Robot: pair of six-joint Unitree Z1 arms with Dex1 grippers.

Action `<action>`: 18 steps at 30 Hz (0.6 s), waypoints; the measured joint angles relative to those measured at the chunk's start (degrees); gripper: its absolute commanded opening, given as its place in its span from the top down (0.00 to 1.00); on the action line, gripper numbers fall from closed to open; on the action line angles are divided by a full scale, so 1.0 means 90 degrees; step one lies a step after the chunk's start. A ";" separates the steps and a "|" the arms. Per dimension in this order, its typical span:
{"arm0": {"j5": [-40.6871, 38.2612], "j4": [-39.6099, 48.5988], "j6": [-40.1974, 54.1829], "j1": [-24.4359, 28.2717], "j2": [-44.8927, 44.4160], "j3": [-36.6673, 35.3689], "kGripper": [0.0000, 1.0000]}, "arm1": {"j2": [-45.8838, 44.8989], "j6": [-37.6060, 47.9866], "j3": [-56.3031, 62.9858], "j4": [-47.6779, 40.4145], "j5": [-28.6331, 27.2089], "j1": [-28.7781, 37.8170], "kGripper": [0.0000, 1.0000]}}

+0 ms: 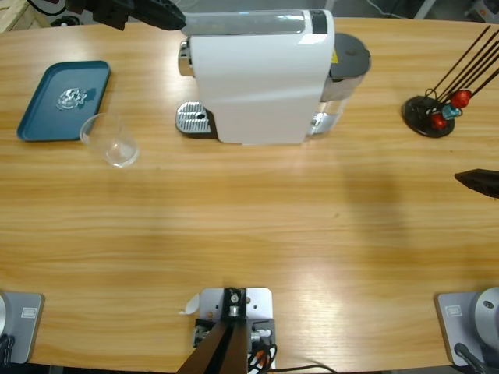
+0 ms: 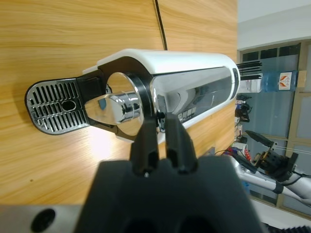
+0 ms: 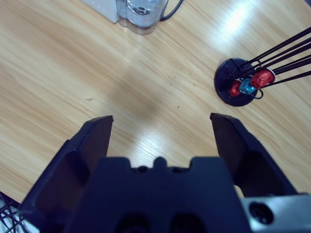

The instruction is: Pour coffee

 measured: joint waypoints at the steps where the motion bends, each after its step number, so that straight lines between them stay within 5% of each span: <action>1: -0.0046 0.0000 -0.0032 0.0008 0.0000 -0.0022 1.00 | 0.0000 0.0000 0.0000 0.0000 0.0000 0.0000 0.11; 15: -0.0505 -0.0039 -0.0230 -0.0064 -0.0040 -0.0833 0.97 | 0.0001 0.0000 0.0005 -0.0003 0.0000 -0.0005 0.11; 17: -0.0548 -0.0043 -0.0229 -0.0066 -0.0040 -0.0836 0.39 | 0.0001 0.0000 0.0005 -0.0011 0.0000 -0.0005 0.10; 18: -0.0575 -0.0073 -0.0197 -0.0074 -0.0041 -0.0836 0.25 | 0.0001 0.0000 0.0005 -0.0020 0.0000 -0.0005 0.08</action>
